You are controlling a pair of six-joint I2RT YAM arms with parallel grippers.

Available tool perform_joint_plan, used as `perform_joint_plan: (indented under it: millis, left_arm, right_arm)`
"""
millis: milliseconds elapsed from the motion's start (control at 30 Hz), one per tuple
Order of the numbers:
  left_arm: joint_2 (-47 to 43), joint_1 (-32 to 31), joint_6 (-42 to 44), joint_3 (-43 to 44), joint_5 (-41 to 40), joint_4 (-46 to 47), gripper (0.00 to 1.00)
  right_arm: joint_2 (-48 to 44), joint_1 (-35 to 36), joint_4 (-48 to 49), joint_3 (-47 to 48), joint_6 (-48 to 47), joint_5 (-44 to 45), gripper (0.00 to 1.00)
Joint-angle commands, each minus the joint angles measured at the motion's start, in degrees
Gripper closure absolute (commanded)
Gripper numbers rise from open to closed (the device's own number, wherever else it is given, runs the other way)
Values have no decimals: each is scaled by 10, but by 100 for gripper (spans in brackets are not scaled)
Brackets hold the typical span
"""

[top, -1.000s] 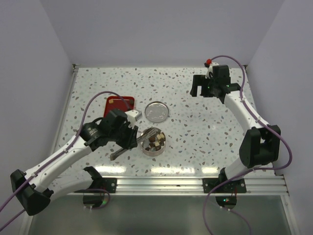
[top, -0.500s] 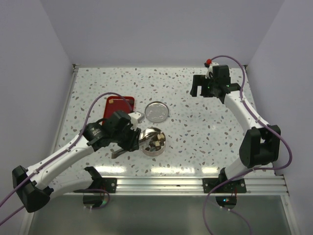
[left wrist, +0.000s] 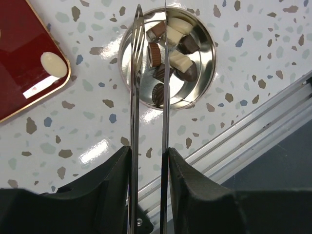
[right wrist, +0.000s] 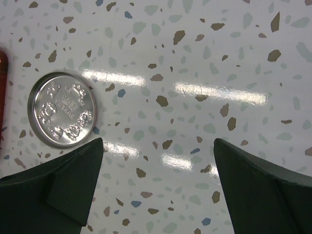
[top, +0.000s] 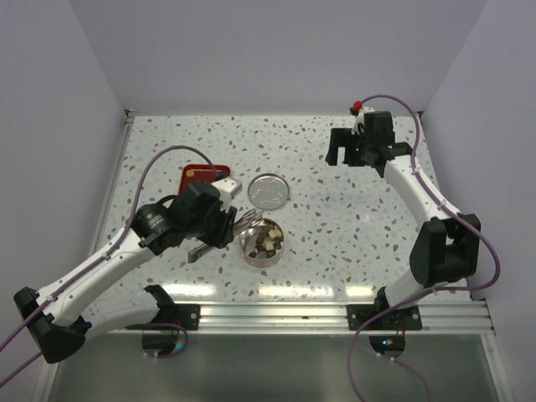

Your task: Pack the chocolate

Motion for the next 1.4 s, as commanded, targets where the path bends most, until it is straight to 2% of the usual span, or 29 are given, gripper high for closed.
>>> perform_joint_plan:
  millis: [0,200,400,633,867,1100,1367]
  left_arm:
    - [7,-3,1,24,-57,-22,59]
    - [51,17,12,37,-57,74,60]
    - [95,101,20,49,-34,220,61]
    - [192,199,23,62,-110,284,61]
    - [222,326,44,42,-138,328,62]
    - [225,389,98,-4,-159,442,61]
    - [245,436,161,-59,-170,510,62]
  right_arm:
    - [-12,0,-9,17,-2,-4,1]
    - [-19,-1,-8,13,0,-8,1]
    - [-24,-1,0,4,4,-18,1]
    - [-12,-1,10,4,5,-28,1]
    - [0,0,24,1,3,-32,1]
    - [35,-2,26,21,-1,-57,1]
    - [17,-2,28,10,-9,-43,1]
